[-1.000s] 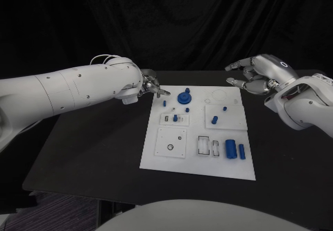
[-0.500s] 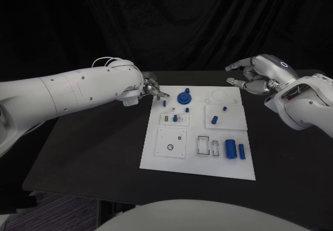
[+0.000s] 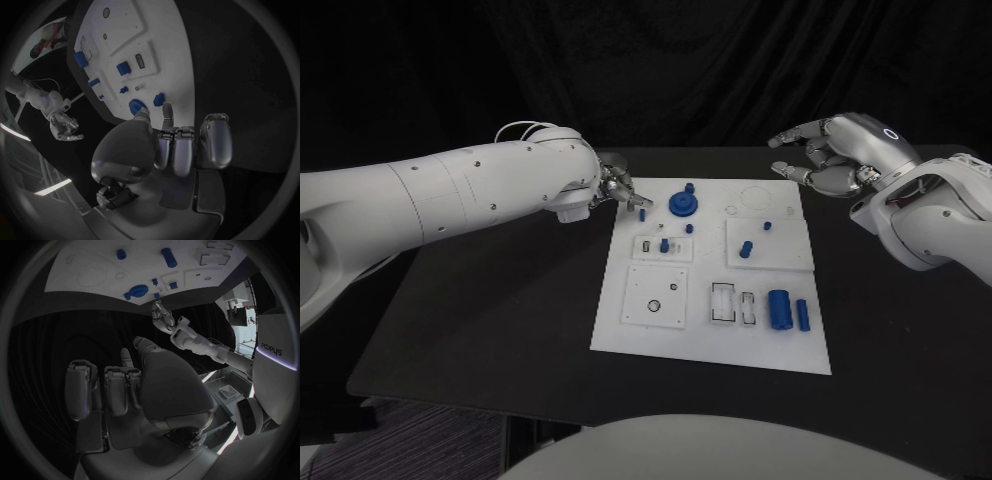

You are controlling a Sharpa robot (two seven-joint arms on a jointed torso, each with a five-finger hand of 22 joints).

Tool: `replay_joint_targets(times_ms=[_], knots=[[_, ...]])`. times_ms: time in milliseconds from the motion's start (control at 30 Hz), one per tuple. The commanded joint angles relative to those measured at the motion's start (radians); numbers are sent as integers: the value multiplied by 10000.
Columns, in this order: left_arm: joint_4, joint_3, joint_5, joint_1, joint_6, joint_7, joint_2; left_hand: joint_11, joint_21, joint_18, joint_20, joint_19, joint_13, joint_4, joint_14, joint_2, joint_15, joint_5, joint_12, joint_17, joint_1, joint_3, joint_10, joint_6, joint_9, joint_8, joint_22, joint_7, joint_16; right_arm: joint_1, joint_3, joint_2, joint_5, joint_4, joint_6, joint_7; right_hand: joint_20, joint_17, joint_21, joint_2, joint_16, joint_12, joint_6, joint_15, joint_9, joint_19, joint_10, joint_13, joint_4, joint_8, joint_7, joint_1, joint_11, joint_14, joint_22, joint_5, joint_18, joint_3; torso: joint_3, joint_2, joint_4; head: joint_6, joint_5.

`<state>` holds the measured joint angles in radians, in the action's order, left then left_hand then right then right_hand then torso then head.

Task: Assemble the parts on the task board

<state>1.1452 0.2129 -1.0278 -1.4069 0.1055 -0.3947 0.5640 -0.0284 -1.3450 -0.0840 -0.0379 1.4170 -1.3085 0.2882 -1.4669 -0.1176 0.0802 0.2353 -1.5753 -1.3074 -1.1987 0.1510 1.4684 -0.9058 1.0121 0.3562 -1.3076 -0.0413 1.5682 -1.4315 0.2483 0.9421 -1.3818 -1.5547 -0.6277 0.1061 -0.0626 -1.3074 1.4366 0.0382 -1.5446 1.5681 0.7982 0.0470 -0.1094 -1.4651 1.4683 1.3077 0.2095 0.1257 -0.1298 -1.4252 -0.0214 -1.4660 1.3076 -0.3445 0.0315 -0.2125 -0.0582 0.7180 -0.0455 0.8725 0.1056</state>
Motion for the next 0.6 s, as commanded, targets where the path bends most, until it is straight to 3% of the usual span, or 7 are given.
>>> replay_joint_targets(times_ms=[33,600], knots=[[-18,-8,-2,21,164,105,-33,70,66,111,-18,-26,-2623,-11,-1038,2,-82,68,45,-2634,-84,-57,1024,-13,-16,-52,-456,-88,26,-3,-6,14,-21,-23,-8,-21,-54,-2251,-20,-2,37,27,54,-65,8,-436,1025,2631,5,-59,2,-73,-64,-955,2173,-34,32,-66,-6,-10,-3,1,6],[-104,-8,-1,104,377,112,-128,77,131,100,-33,-61,-2623,-27,-1038,10,-94,413,45,-2634,-305,-182,1024,-78,-146,-209,-445,-92,26,-2,-6,-1,-21,-24,21,-41,-54,-2252,-25,4,36,27,55,-65,15,-434,1025,2631,-8,-65,1,-82,-64,-955,2172,-71,33,-83,-7,-8,0,1,19]])
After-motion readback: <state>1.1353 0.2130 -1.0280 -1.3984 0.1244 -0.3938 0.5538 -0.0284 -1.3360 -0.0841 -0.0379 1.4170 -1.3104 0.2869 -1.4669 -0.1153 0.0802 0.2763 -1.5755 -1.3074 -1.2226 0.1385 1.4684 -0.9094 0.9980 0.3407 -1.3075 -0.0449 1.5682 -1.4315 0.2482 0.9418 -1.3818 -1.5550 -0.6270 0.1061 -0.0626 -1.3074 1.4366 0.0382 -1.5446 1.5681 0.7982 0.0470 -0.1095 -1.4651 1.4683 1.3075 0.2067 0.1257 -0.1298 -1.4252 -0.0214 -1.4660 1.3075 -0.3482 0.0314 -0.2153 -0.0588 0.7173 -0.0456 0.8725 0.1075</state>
